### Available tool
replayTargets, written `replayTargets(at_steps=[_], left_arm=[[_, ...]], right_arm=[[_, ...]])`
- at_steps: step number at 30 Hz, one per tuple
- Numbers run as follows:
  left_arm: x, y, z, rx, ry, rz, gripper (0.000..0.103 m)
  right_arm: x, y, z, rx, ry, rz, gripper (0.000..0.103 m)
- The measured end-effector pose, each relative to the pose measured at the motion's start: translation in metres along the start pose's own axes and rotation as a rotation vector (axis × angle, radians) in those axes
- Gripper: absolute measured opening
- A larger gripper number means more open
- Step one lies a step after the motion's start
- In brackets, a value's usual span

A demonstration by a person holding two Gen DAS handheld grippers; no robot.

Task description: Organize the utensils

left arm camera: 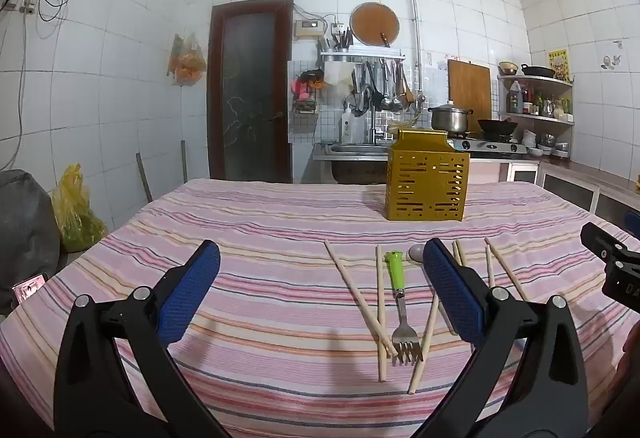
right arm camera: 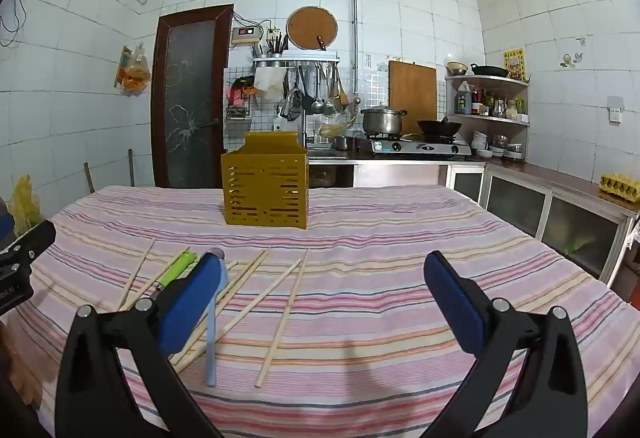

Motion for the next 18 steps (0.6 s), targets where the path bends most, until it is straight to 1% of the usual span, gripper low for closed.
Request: replayTargets(at_steps=[2,8,16,18], left_arm=[[0.0003,0.0005,-0.0010,0.016,0.005,0.009,0.098],[0.0006,0.0003,-0.0008,0.011,0.005,0.009,0.098],[-0.0001,0.0003,-0.0008,0.012,0.005,0.006,0.098],[0.0000,0.0003,-0.0008,0.012,0.004,0.007,0.098]], right_arm=[[-0.0003,0.0002,-0.0011,0.002,-0.003,-0.003,0.099],[-0.0001,0.0017,-0.0016,-0.001,-0.005,-0.009,0.099],[-0.0048,-0.0036,0.0079,-0.006,0.008,-0.010,0.099],[0.0008,0.0009,0.0037,-0.005,0.020,-0.003,0.099]])
Point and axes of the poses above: each gripper's, at about its wrist camera, not at the fingertips, and z roughly against the way its jaws point, x to its left, y to its underside, the point moved 5 cm from there along -z, roughly the way its jaws point, and after that the axes turned 15 degrees about x, right-handed, at the moved point
